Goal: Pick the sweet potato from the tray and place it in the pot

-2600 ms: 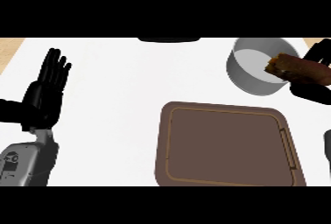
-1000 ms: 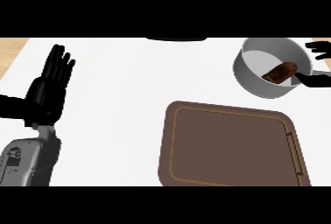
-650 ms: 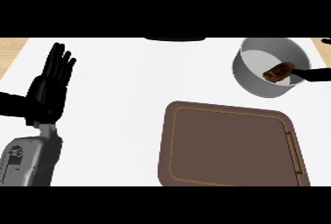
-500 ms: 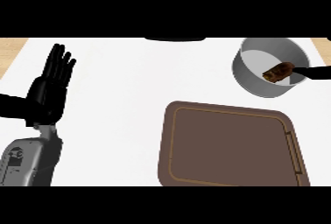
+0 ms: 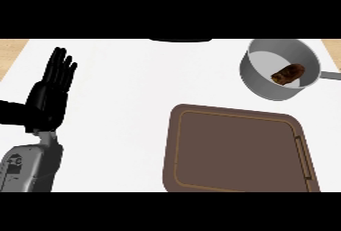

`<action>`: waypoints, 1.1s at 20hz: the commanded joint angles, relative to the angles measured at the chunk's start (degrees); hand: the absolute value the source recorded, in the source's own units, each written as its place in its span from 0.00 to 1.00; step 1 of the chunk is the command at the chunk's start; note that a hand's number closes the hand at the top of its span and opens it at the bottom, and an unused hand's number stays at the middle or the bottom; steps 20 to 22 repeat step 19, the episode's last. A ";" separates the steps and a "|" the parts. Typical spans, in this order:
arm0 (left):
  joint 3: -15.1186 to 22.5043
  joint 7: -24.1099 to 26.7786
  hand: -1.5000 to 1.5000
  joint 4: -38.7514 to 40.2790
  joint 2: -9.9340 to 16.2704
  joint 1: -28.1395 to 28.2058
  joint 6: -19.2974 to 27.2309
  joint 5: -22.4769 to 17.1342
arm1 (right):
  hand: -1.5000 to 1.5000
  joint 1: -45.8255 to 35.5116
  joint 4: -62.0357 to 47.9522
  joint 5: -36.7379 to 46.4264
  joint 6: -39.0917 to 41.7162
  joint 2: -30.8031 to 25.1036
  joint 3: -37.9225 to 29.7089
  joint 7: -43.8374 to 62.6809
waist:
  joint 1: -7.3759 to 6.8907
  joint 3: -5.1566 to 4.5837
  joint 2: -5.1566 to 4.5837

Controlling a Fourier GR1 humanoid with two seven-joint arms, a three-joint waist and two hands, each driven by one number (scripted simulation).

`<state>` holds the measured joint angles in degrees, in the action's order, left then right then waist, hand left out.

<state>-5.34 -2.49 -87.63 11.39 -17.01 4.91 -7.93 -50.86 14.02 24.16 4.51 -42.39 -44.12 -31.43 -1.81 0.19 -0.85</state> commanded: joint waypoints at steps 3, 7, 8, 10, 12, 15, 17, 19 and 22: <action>1.82 -1.05 0.50 -4.05 -1.36 2.51 1.74 1.85 | 0.00 5.22 -1.59 -4.63 5.51 -5.33 -3.92 -4.67 | -0.13 0.05 0.12; -0.59 0.21 0.50 -0.25 -0.57 -0.43 -0.15 -0.72 | 0.00 7.77 -2.90 -6.10 9.04 -9.64 -5.52 -5.39 | -0.30 0.13 -0.33; 0.99 -1.15 0.50 -0.71 -1.23 -1.27 0.76 0.60 | 0.00 7.18 -3.13 -6.70 7.72 -9.35 -6.15 -4.91 | -0.47 0.17 -0.36; -0.38 -2.86 0.50 -0.04 -0.13 -3.51 1.63 0.60 | 0.00 10.45 -3.72 -7.43 11.51 -11.08 -6.78 -7.06 | 0.03 0.22 -0.36; 1.96 1.47 0.50 -0.29 -3.36 0.05 2.38 2.09 | 0.00 11.35 -4.04 -7.79 12.66 -11.95 -7.04 -7.36 | -0.19 0.21 -0.32; 1.53 -0.71 0.50 -0.81 -2.23 -1.16 2.05 1.72 | 0.00 11.90 -4.31 -7.86 12.24 -13.58 -7.35 -6.76 | -0.95 0.34 -0.60; 0.05 0.26 0.50 -0.60 -0.11 0.28 -0.90 -0.04 | 0.00 13.98 -4.31 -8.20 13.84 -15.67 -7.74 -7.44 | -0.77 0.31 -0.47; 0.92 0.13 0.50 0.90 -1.59 -1.83 1.25 1.50 | 0.00 14.61 -4.32 -8.19 14.46 -15.02 -7.67 -8.91 | -0.49 0.41 -0.69; 0.92 0.13 0.50 0.90 -1.59 -1.83 1.25 1.50 | 0.00 14.61 -4.32 -8.19 14.46 -15.02 -7.67 -8.91 | -0.49 0.41 -0.69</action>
